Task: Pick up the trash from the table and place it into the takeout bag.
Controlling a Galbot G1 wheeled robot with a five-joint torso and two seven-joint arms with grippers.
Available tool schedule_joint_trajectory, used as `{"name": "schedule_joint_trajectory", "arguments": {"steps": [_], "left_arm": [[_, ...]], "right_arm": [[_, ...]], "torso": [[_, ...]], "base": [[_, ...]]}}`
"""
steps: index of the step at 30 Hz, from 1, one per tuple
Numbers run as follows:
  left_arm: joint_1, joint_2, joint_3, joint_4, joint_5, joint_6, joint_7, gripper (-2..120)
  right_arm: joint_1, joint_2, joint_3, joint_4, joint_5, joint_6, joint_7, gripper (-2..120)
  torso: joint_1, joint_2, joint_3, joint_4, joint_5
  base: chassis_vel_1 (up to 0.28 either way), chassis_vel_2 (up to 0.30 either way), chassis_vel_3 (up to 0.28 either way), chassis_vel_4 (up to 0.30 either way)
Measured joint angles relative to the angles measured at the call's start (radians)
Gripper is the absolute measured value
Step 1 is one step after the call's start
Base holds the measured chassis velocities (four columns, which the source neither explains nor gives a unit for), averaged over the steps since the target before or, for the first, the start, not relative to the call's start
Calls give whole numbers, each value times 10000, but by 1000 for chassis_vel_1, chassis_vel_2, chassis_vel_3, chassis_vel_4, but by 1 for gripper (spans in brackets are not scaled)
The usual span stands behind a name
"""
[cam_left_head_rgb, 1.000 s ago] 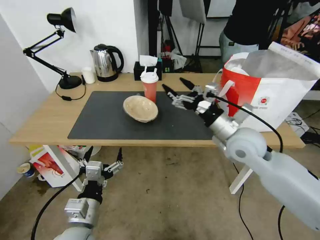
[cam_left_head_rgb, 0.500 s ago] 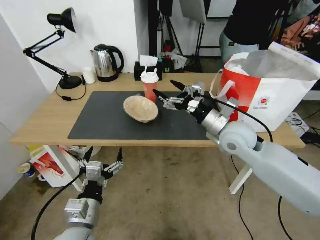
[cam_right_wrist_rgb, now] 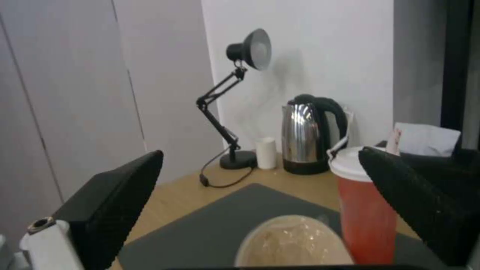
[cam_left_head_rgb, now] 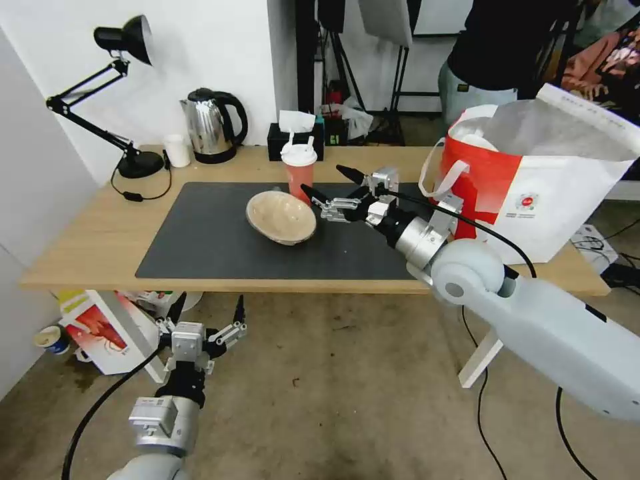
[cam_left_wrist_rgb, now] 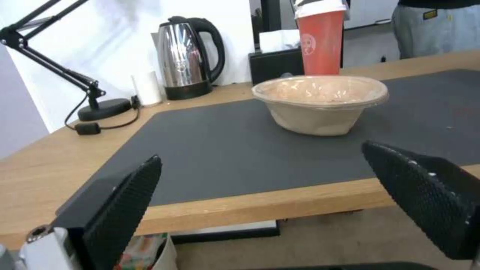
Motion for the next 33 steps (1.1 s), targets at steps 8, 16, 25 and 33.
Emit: {"name": "schedule_joint_trajectory", "arguments": {"steps": [8, 16, 25, 33], "left_arm": [[0, 0, 0, 0, 0, 0, 0, 100], [0, 0, 0, 0, 0, 0, 0, 100], [0, 0, 0, 0, 0, 0, 0, 100], [0, 0, 0, 0, 0, 0, 0, 100]], "right_arm": [[117, 132, -2, -396, -23, -73, 318, 100], [112, 366, 156, -875, -106, -192, 763, 100], [294, 790, 117, -1686, -128, -274, 879, 100], [611, 1187, -17, -2322, 166, -675, 1060, 100]], "torso": [[0, 0, 0, 0, -1], [0, 0, 0, -1, 0], [0, 0, 0, 0, 0], [0, 0, 0, 0, -1]], "base": [[0, 0, 0, 0], [0, 0, 0, 0], [0, 0, 0, 0], [0, 0, 0, 0]]}}
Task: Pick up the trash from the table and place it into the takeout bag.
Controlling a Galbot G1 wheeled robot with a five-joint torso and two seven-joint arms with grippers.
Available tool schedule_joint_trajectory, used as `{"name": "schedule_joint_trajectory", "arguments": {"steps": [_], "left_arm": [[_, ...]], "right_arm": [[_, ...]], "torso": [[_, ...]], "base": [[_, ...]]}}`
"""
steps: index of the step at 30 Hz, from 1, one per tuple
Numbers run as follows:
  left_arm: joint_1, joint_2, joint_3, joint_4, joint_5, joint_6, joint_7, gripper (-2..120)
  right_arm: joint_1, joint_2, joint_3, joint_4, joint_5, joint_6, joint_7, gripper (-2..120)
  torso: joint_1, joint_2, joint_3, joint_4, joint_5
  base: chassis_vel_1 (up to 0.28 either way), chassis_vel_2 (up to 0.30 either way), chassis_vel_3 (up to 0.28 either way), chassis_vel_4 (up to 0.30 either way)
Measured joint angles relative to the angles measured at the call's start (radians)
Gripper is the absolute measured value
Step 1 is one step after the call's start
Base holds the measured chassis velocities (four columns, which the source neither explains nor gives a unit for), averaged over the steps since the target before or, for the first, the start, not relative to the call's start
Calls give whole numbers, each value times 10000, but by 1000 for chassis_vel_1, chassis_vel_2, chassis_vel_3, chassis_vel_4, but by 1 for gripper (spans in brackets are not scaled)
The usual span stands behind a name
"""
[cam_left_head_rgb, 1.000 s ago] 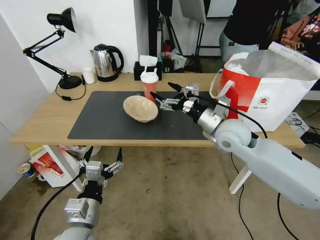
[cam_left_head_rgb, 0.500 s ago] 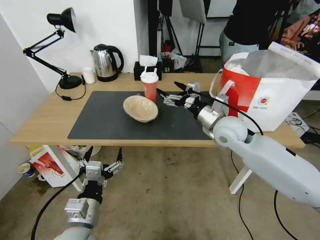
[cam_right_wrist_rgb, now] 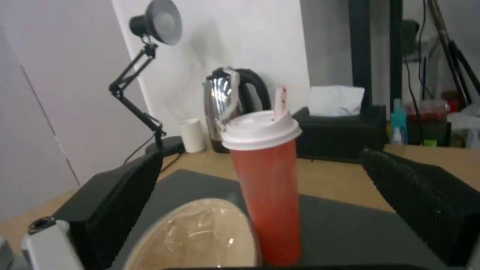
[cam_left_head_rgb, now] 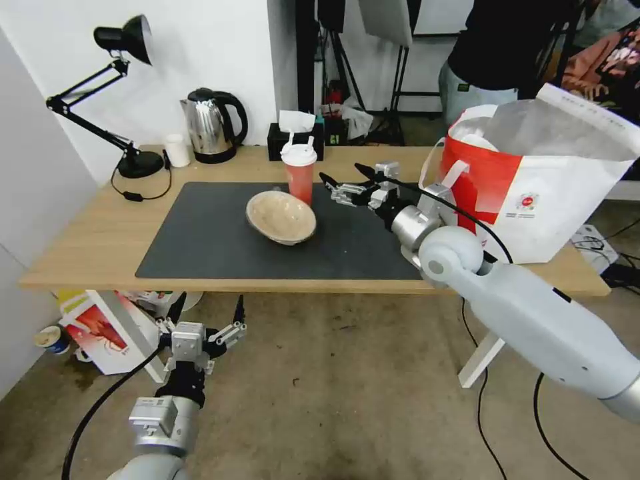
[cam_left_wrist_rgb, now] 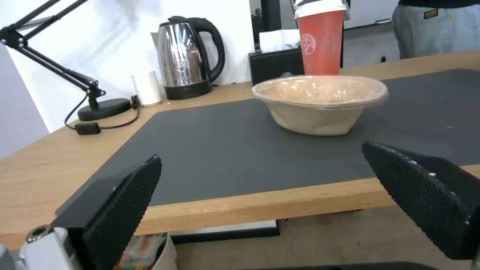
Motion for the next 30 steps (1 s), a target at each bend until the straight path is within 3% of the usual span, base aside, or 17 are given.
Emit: {"name": "schedule_joint_trajectory", "arguments": {"steps": [13, 30], "left_arm": [[0, 0, 0, 0, 0, 0, 0, 100], [0, 0, 0, 0, 0, 0, 0, 100]], "right_arm": [[529, 692, -278, -1140, 435, -567, -96, 100], [1011, 1286, -701, -1966, 360, -625, -269, 100]], "torso": [[1, 0, 0, 0, 0], [-2, 0, -1, 0, 0]], "base": [[0, 0, 0, 0], [0, 0, 0, 0]]}}
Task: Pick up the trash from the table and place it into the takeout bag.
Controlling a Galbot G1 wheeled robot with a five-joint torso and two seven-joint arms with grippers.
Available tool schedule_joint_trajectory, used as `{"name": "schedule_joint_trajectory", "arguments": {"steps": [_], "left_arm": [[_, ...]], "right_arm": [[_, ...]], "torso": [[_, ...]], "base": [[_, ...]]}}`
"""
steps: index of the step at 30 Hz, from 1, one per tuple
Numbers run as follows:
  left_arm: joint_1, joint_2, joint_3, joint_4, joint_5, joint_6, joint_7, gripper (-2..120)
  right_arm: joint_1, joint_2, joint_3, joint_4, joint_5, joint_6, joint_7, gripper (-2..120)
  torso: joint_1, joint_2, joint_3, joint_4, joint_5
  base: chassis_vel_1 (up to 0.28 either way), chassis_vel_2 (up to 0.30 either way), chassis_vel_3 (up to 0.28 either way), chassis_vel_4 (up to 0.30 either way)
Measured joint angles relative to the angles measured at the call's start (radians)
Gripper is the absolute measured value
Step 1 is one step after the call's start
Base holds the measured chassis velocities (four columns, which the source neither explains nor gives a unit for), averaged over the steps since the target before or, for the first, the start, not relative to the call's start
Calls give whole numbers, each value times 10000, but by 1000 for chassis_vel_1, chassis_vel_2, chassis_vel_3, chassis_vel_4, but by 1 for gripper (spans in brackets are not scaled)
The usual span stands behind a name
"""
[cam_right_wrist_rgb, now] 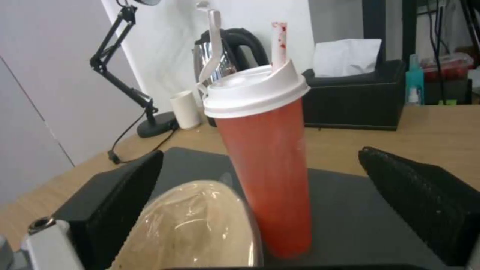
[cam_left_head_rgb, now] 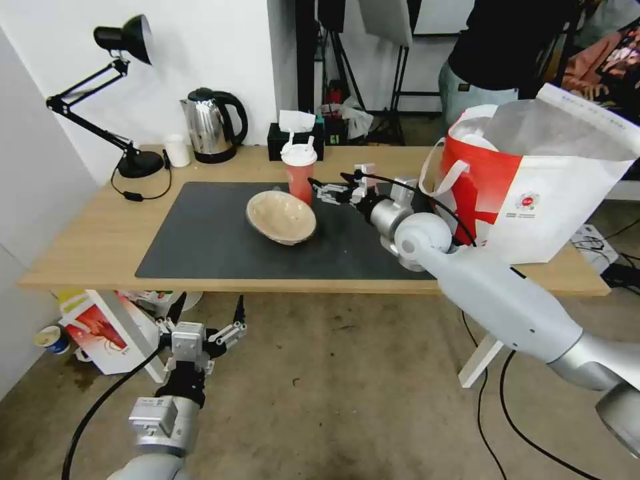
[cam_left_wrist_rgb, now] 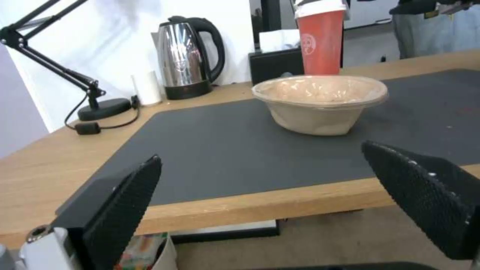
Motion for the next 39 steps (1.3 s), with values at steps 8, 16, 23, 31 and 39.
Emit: {"name": "schedule_joint_trajectory", "arguments": {"steps": [8, 16, 23, 31, 39], "left_arm": [[0, 0, 0, 0, 0, 0, 0, 100], [0, 0, 0, 0, 0, 0, 0, 100], [0, 0, 1, 0, 0, 0, 0, 100], [0, 0, 0, 0, 0, 0, 0, 100], [0, 0, 0, 0, 0, 0, 0, 100]], "right_arm": [[145, 181, -63, -290, -32, 10, -68, 100], [259, 325, -67, -540, -71, 13, -130, 100], [512, 724, -131, -1297, -207, 13, -270, 100], [633, 935, -227, -1677, -304, -57, -340, 100], [874, 1304, -368, -2288, -456, -73, -512, 100]], "torso": [[1, 0, 0, -1, 0], [1, 0, 0, 0, 1], [1, 0, 1, -1, 0], [1, 0, 0, -1, 0], [1, 0, 1, 0, 0]], "base": [[0, 0, 0, 0], [0, 0, 0, 0], [0, 0, 0, 0], [0, 0, 0, 0], [0, 0, 0, 0]]}}
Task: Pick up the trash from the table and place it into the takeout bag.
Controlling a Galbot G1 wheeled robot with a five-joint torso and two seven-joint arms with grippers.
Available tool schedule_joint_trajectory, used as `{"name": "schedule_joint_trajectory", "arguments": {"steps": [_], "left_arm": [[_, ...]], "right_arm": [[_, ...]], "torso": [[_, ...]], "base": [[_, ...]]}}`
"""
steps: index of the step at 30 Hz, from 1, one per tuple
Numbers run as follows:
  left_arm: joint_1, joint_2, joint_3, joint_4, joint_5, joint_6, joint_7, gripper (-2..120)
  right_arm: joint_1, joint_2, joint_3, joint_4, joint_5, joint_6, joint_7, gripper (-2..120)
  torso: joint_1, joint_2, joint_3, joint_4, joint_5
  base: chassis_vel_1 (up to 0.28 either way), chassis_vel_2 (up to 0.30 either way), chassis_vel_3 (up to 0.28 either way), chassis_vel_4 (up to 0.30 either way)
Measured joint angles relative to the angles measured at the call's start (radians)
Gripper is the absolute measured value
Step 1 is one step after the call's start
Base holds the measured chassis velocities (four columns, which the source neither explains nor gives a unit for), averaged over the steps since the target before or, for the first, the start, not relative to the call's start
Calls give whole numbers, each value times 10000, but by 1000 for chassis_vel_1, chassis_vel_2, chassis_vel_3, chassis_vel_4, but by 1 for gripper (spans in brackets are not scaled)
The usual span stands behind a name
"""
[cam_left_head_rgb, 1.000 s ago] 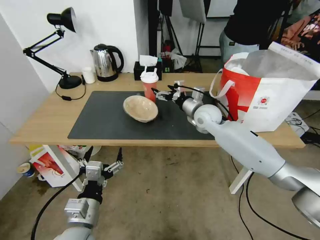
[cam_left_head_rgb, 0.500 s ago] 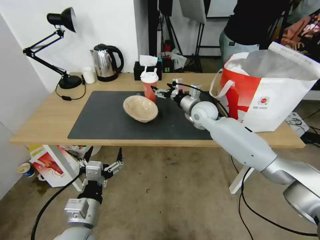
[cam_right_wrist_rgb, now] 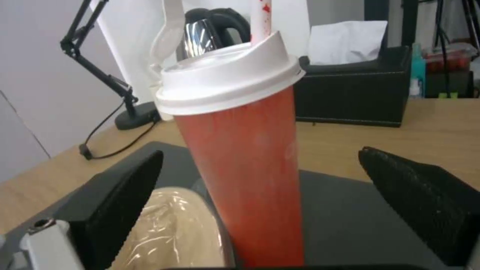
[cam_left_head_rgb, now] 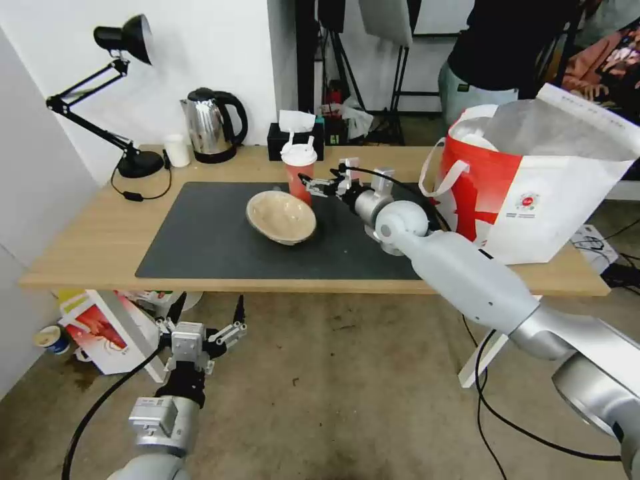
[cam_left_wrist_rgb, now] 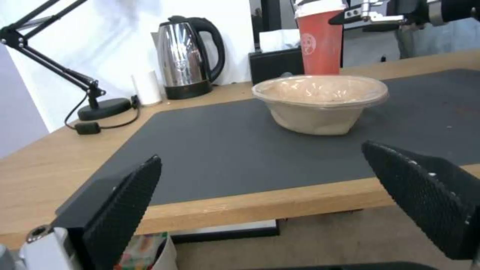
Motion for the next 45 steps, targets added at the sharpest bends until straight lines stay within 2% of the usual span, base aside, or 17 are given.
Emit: {"name": "schedule_joint_trajectory", "arguments": {"steps": [32, 45], "left_arm": [[0, 0, 0, 0, 0, 0, 0, 100], [0, 0, 0, 0, 0, 0, 0, 100]], "right_arm": [[539, 961, -344, -1552, -316, 53, -527, 100], [786, 1113, -466, -2009, -370, 102, -807, 100]], "torso": [[0, 0, 0, 0, 0], [1, 0, 0, -1, 1]], "base": [[0, 0, 0, 0], [0, 0, 0, 0]]}}
